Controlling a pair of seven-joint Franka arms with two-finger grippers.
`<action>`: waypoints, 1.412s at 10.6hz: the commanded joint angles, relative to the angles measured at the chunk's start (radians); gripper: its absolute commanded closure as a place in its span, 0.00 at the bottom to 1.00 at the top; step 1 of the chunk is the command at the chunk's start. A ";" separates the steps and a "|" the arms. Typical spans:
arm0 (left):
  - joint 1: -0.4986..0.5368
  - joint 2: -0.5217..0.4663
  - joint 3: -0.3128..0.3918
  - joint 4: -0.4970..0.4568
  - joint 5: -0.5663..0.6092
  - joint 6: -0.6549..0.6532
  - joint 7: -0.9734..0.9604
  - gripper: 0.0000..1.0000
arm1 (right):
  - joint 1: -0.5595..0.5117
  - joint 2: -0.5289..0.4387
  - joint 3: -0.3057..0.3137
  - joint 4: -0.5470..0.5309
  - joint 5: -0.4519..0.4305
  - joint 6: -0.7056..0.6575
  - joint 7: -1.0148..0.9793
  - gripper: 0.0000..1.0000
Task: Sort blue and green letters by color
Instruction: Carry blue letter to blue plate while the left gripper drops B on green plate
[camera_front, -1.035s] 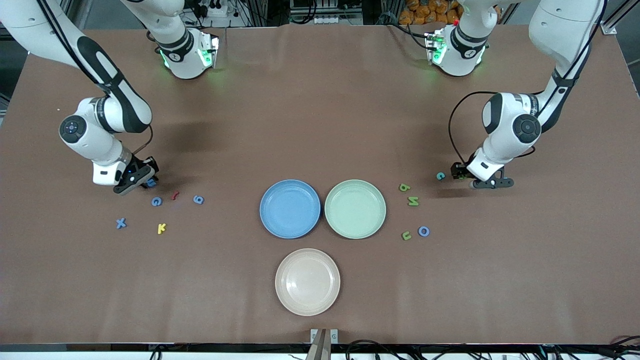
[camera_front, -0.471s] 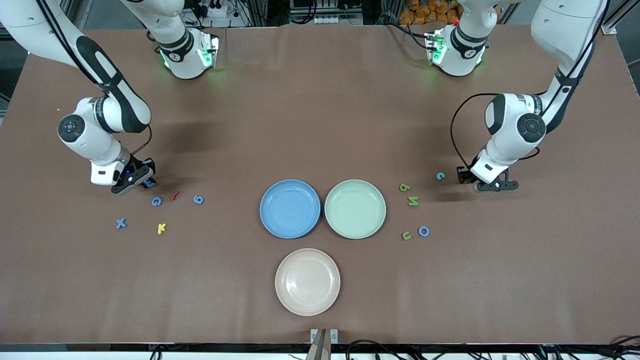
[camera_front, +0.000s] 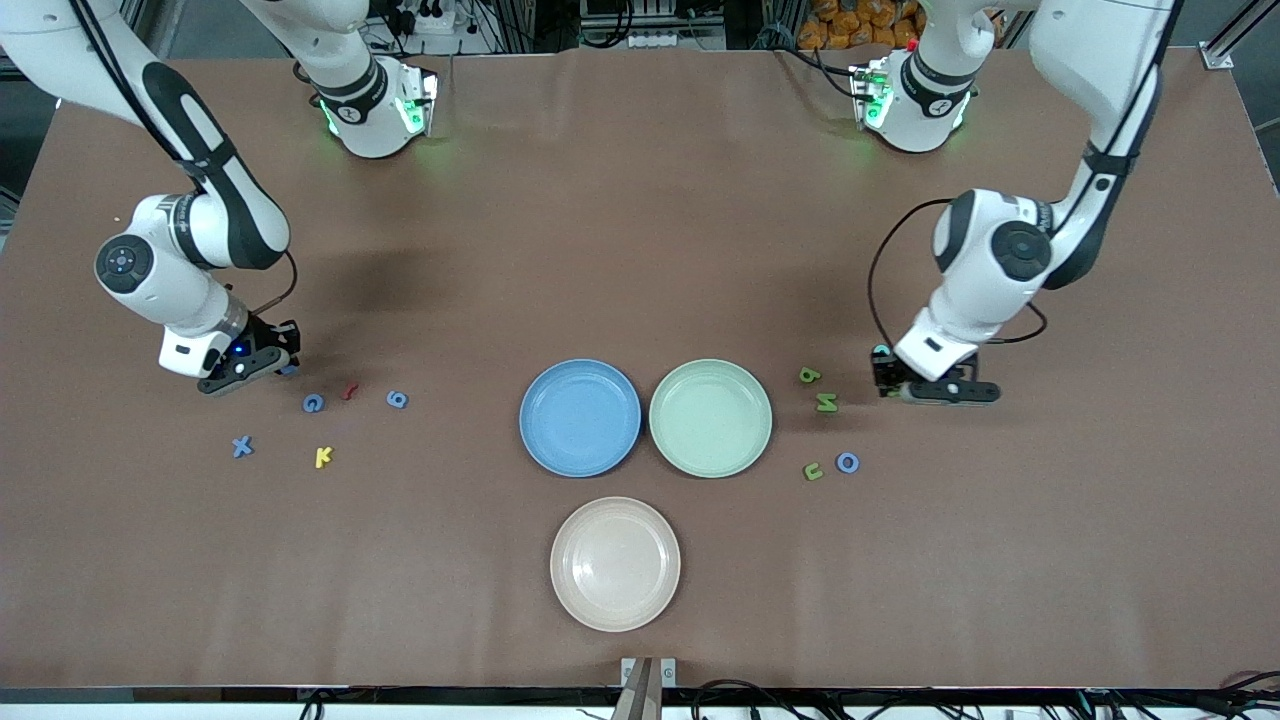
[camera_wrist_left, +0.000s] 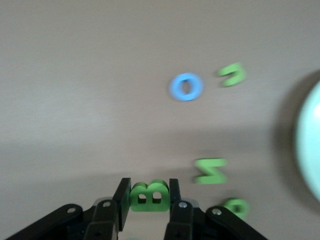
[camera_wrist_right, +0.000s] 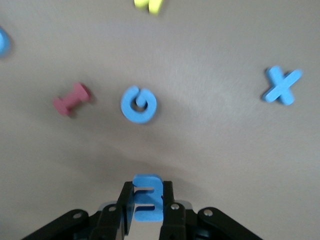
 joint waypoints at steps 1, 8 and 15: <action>-0.115 0.060 0.007 0.157 0.012 -0.076 -0.157 1.00 | 0.136 -0.066 0.005 0.061 0.068 -0.107 0.249 0.94; -0.349 0.292 0.007 0.414 0.024 -0.094 -0.601 0.90 | 0.566 0.151 -0.017 0.452 0.208 -0.151 0.881 0.94; -0.208 0.180 0.007 0.423 0.064 -0.286 -0.373 0.00 | 0.778 0.376 -0.017 0.706 0.193 -0.141 1.332 0.01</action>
